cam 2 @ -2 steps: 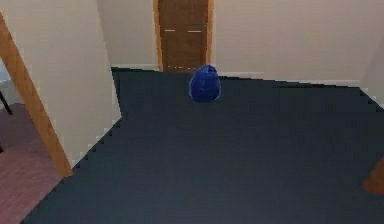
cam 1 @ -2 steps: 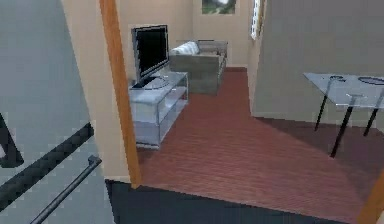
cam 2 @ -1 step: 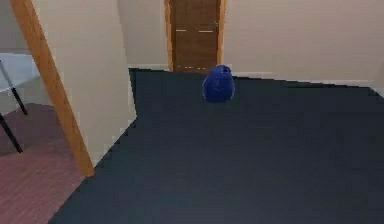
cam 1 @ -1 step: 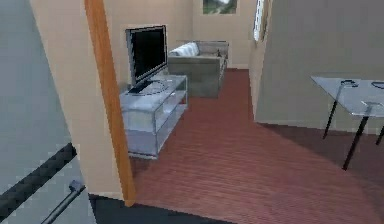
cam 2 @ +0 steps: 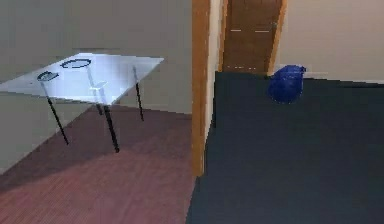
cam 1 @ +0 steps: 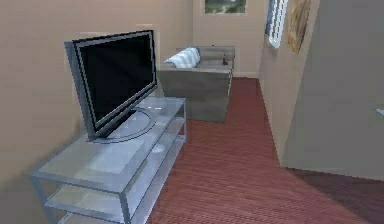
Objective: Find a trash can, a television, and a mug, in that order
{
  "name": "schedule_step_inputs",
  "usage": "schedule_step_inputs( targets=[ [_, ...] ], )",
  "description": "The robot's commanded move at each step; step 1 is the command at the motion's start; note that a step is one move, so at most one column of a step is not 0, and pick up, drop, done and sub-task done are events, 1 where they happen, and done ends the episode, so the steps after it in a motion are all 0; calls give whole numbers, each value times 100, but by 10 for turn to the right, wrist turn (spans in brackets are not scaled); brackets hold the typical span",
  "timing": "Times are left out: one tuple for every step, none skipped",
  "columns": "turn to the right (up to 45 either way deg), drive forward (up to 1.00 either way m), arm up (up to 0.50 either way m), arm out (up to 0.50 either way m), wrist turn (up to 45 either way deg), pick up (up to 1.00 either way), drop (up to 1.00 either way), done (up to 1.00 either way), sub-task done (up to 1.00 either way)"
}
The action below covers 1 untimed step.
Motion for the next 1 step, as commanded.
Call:
schedule_step_inputs(
  targets=[
    [90,0,0,0,0,0,0,0,0]
  ],
)
